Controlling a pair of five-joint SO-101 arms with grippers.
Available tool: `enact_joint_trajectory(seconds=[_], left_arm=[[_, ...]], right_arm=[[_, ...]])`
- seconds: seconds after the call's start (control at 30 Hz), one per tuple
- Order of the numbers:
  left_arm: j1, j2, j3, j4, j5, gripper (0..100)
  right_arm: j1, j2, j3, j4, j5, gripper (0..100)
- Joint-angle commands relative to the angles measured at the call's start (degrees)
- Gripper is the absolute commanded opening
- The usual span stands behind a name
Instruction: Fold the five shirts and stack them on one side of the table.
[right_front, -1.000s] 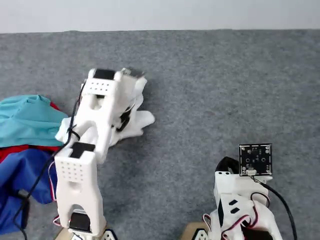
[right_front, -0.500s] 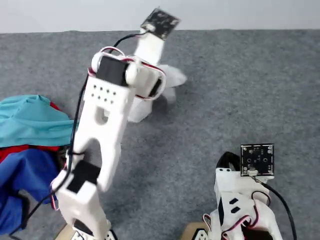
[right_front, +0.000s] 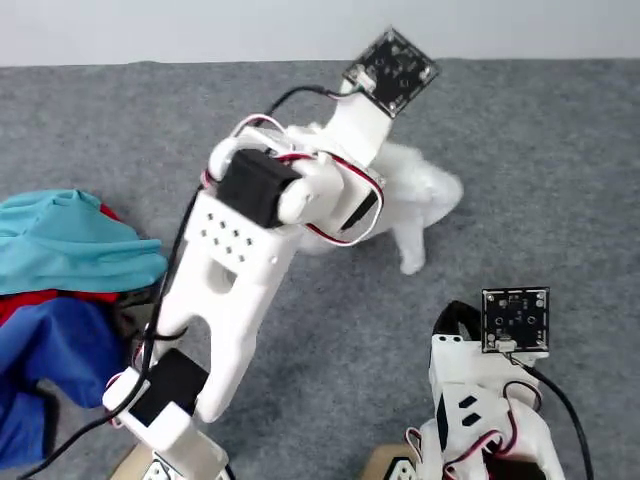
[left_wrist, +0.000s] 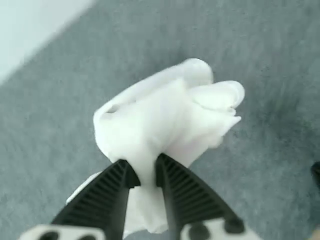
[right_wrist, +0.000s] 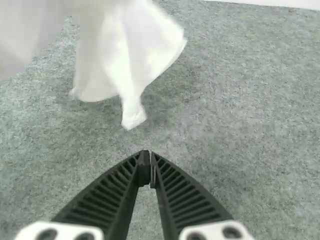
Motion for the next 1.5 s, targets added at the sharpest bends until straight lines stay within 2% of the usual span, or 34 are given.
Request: enact_joint_trajectory(seconds=[0.0,0.1,0.23,0.33,0.47,0.67,0.93,1.03,1.1,1.23,1.37,1.47], left_arm=[[-2.0,-2.8,7.8,1.1,0.3,1],[-3.9,-2.8,15.6,1.1,0.1,4],[-7.8,-3.3,23.0,1.1,0.4,17],[-12.9,-3.3,24.5,1.1,0.2,23],[-20.7,-2.8,24.6,1.1,-2.3,23],[-29.9,-3.3,24.6,1.1,-8.0,23],[-35.4,-3.4,24.6,1.1,-8.1,23],[-36.3,-3.4,24.6,1.1,-8.1,18],[-36.3,-3.4,24.6,1.1,-8.3,16],[-36.3,-3.4,24.6,1.1,-8.3,14],[-36.2,-2.9,24.6,1.1,-8.2,14],[-35.8,-2.8,24.6,1.1,-8.2,14]], right_arm=[[0.3,1.0,-2.4,-1.4,0.3,0.8],[0.3,1.0,-2.4,-1.4,0.3,0.8],[0.3,1.1,-2.4,-2.2,0.3,0.8],[0.3,1.5,-2.5,-5.1,0.5,0.8],[0.3,8.9,-3.5,-9.2,0.4,0.8],[0.3,30.5,-12.9,-14.7,0.2,0.8],[0.2,54.3,-21.7,-18.8,0.5,0.8],[0.0,61.8,-24.0,-19.0,0.8,0.8],[0.3,66.5,-25.9,-18.9,5.3,0.8],[-1.2,74.9,-30.6,-20.6,21.8,0.8],[-2.3,84.7,-36.0,-20.9,24.1,1.0],[-2.3,92.6,-41.9,-17.4,24.4,11.0]])
